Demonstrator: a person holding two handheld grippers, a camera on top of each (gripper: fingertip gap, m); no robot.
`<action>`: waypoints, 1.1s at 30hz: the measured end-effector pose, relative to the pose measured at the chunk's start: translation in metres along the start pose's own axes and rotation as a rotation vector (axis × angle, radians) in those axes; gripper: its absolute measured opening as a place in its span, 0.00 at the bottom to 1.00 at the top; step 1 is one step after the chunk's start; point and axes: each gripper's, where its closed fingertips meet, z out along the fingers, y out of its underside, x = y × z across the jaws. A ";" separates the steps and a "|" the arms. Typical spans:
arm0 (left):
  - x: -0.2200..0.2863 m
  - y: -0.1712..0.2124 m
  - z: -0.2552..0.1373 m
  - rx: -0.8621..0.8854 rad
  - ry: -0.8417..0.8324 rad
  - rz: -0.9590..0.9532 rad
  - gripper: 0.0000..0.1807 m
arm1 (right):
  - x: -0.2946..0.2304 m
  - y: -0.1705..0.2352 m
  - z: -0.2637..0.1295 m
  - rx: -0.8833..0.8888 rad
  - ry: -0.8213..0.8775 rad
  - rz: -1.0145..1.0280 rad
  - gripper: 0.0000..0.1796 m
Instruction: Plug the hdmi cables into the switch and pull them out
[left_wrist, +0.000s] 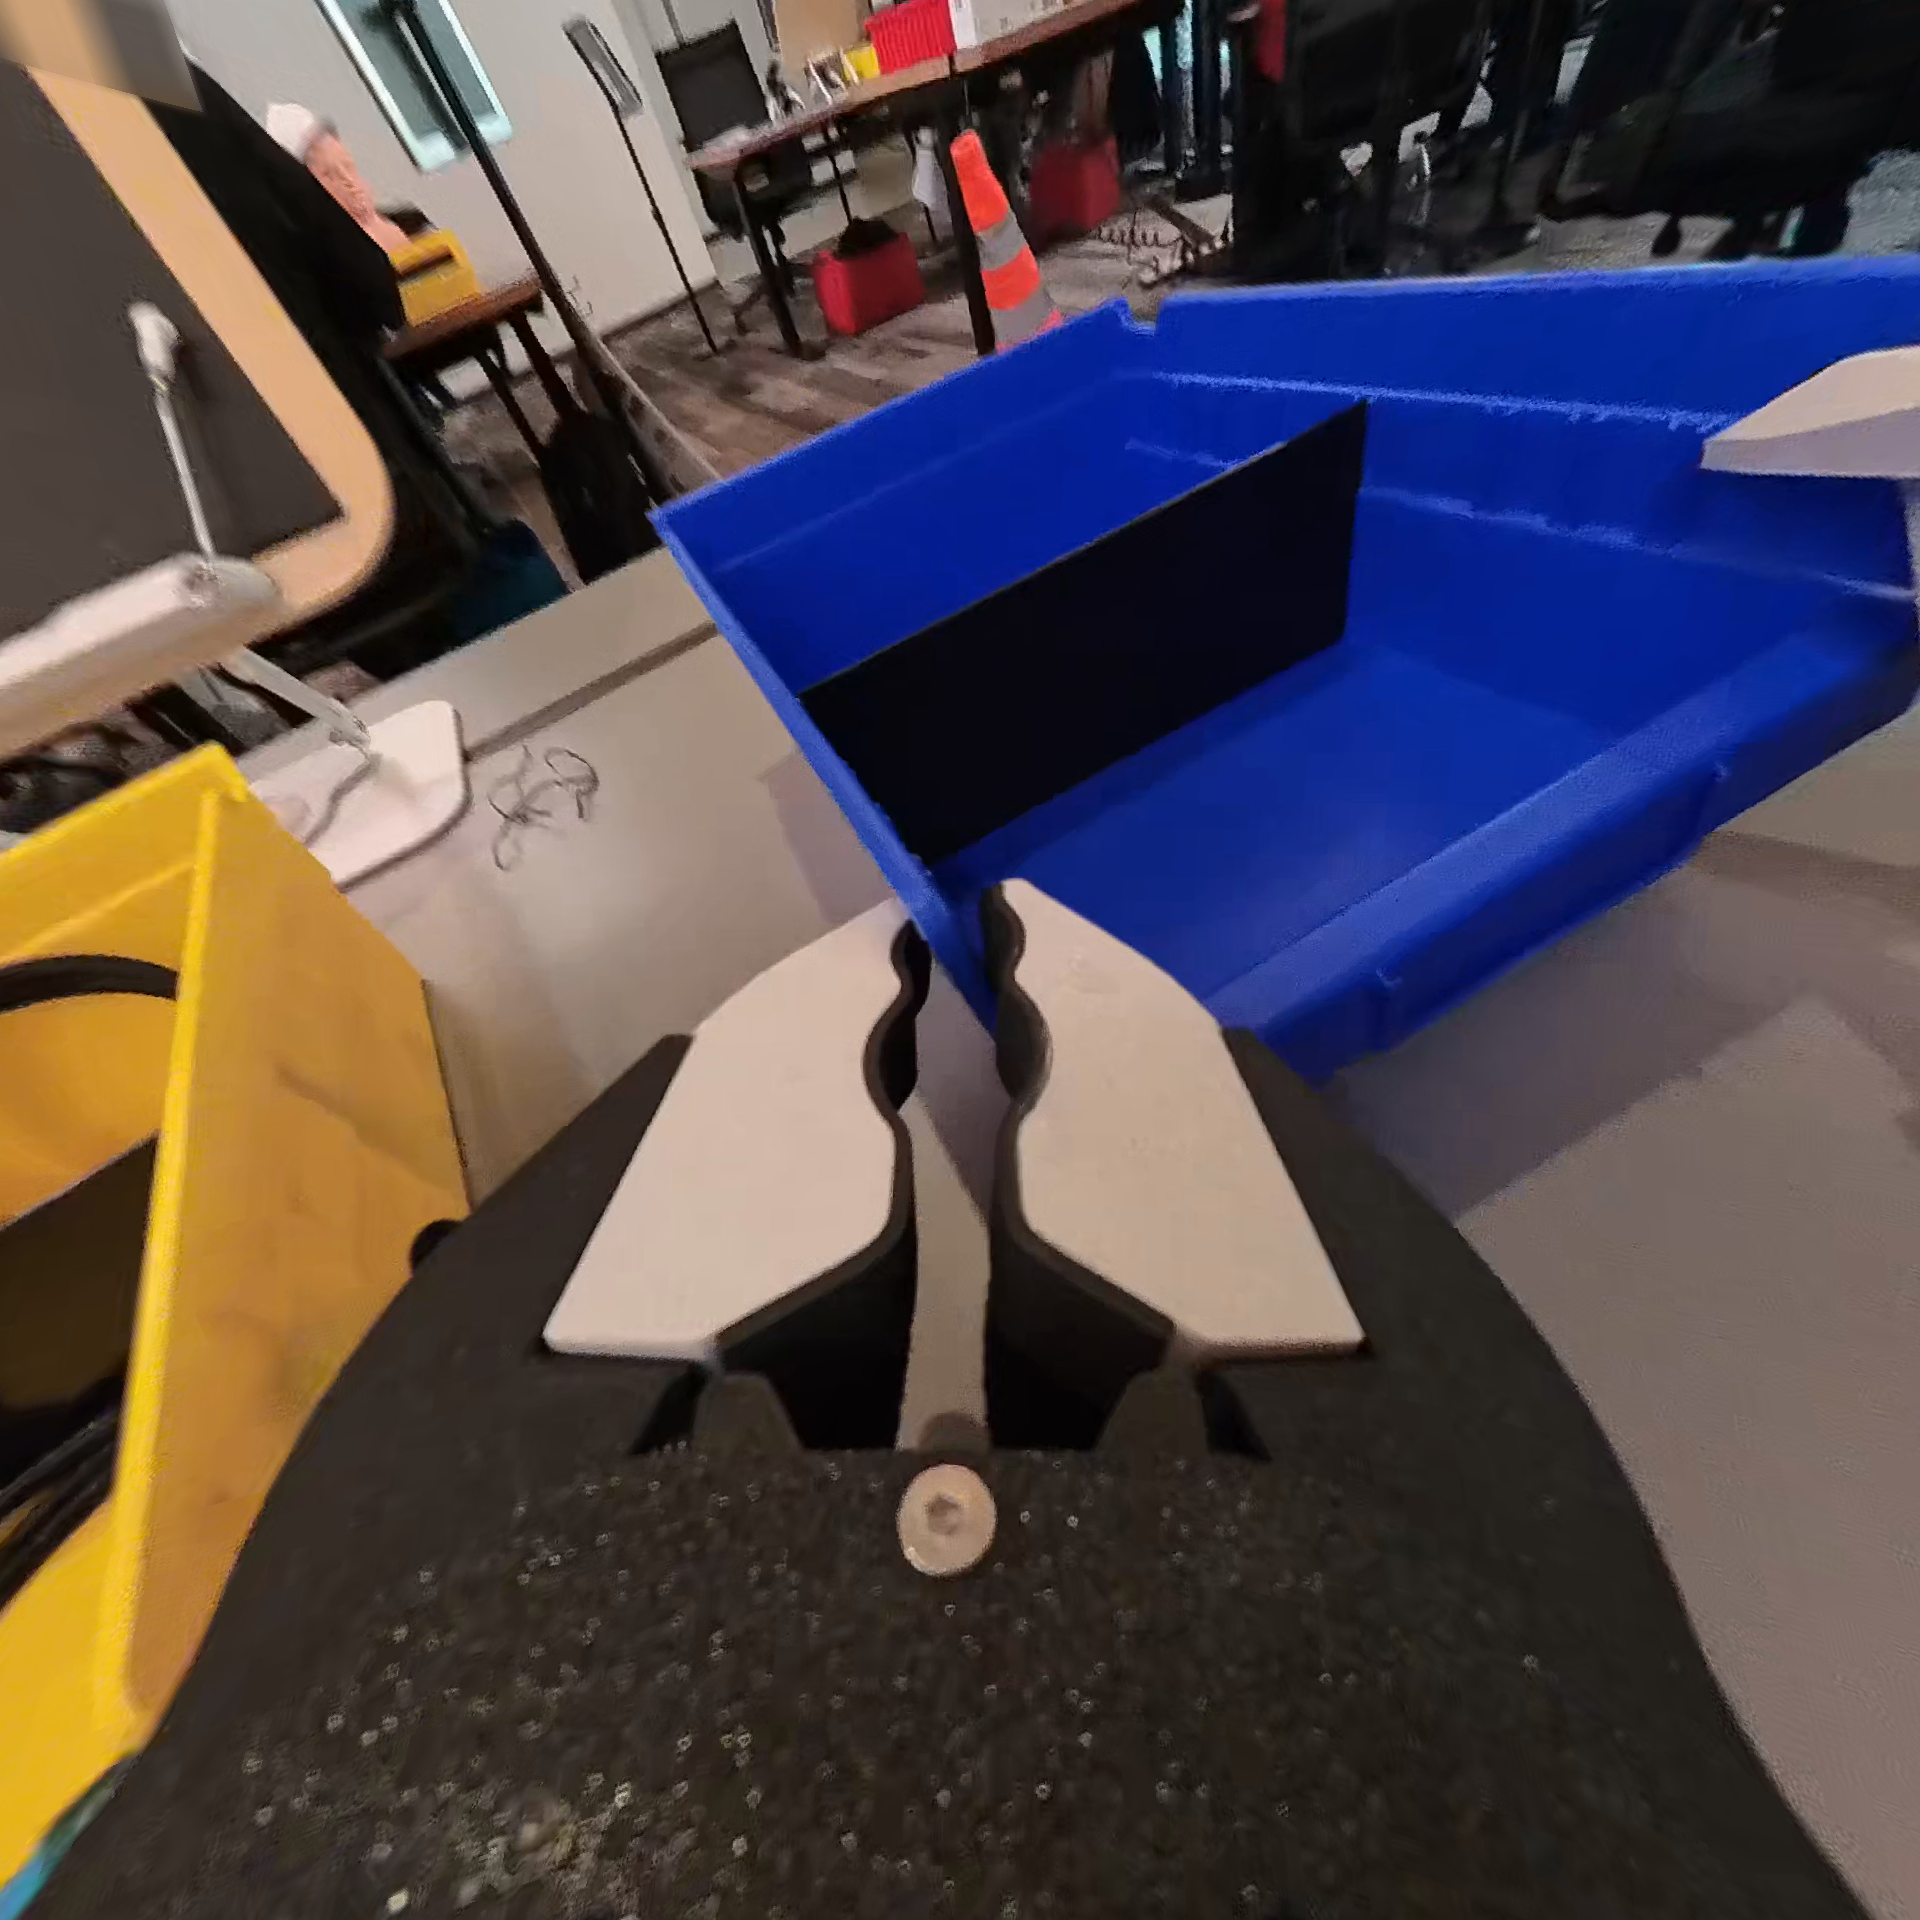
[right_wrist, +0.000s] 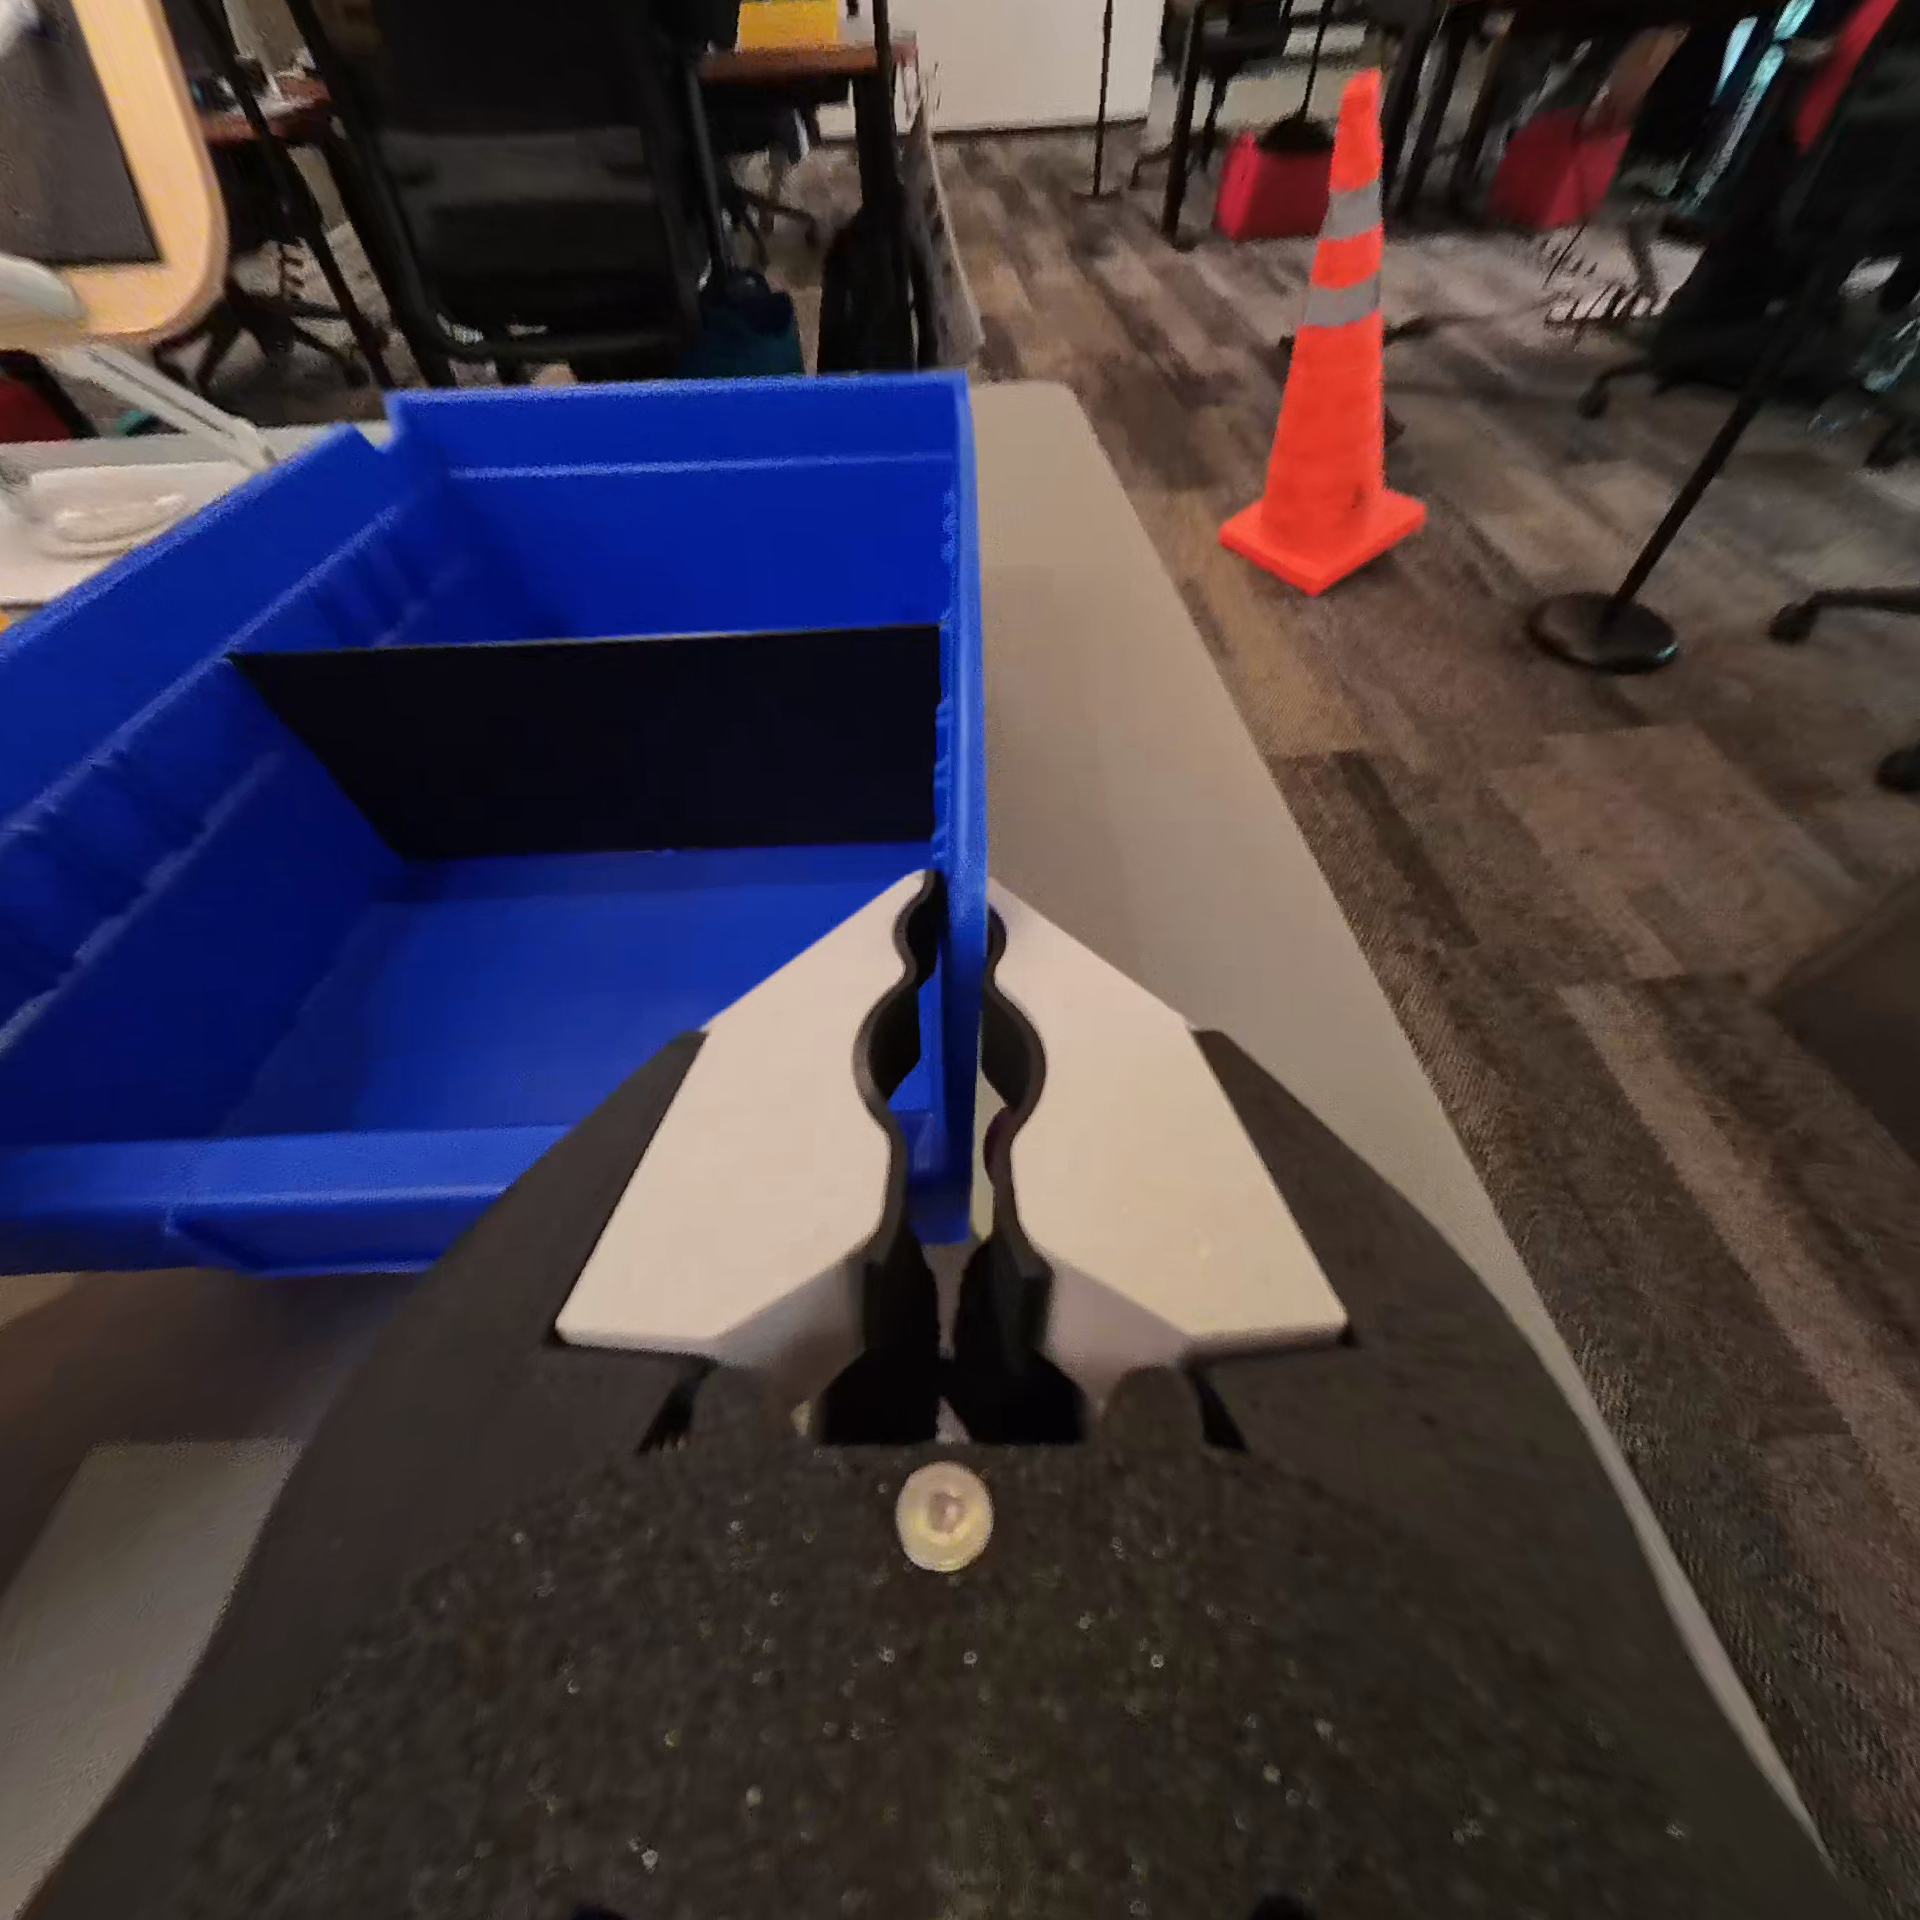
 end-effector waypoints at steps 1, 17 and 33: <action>0.001 0.005 0.000 -0.019 0.010 -0.017 0.06 | -0.001 0.006 0.003 -0.037 -0.009 0.000 0.02; -0.027 0.007 -0.099 -0.020 0.247 -0.054 0.18 | -0.023 -0.040 -0.028 0.093 0.109 -0.036 0.14; -0.257 0.131 -0.151 -0.111 -0.198 -0.222 0.15 | -0.338 0.045 -0.032 -0.049 -0.327 -0.020 0.11</action>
